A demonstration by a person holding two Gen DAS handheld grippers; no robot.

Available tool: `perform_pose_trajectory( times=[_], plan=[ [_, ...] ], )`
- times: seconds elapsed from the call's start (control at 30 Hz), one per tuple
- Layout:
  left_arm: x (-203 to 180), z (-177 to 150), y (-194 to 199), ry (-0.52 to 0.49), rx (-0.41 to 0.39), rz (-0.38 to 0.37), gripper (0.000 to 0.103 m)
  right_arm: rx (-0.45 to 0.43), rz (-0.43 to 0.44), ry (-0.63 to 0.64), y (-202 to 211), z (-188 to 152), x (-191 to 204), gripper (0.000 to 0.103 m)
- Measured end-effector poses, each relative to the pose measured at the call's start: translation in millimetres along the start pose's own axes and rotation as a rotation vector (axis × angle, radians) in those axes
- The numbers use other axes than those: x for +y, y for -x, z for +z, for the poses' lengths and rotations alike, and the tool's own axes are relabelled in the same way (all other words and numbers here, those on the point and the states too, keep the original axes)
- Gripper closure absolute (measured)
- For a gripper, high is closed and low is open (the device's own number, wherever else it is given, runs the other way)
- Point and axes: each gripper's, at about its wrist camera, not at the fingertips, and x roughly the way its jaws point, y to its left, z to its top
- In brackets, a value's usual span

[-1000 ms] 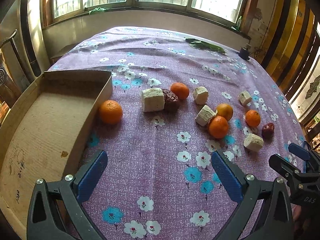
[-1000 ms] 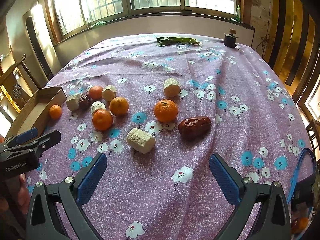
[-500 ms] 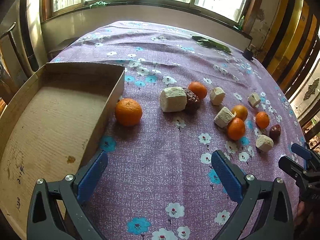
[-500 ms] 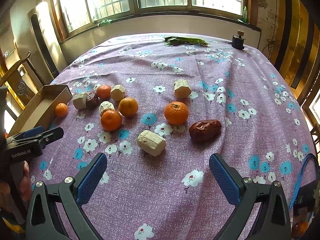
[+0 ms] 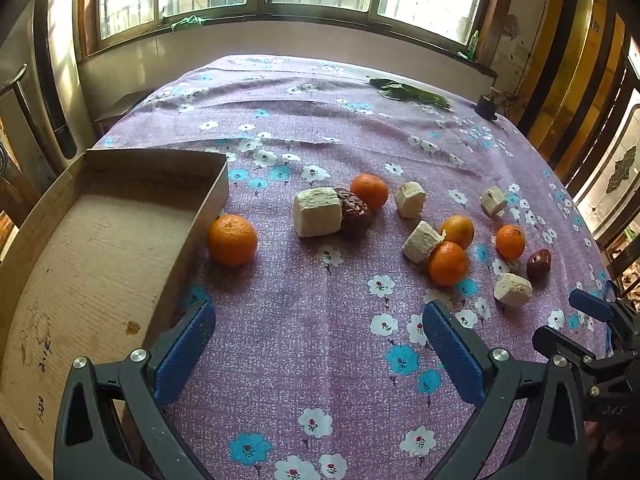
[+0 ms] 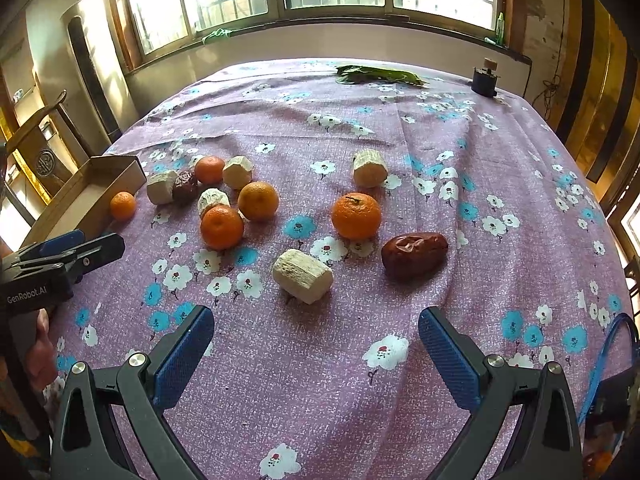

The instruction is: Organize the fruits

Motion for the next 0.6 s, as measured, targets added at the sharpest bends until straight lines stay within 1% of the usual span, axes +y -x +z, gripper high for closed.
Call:
perform_pose_trajectory(
  times=[0.23, 0.33, 0.6],
  plan=[
    [-21, 4, -3, -0.047, -0.003, 0.027, 0.0, -0.002, -0.001, 0.012, 0, 2, 2, 0.0],
    [-27, 6, -6, -0.059, 0.0, 0.022, 0.0, 0.0, 0.003, 0.02, -1, 4, 2, 0.0],
    [-35, 6, -11, -0.079, 0.005, 0.033, 0.0, 0.009, 0.008, 0.031, -6, 8, 0, 0.0]
  ],
)
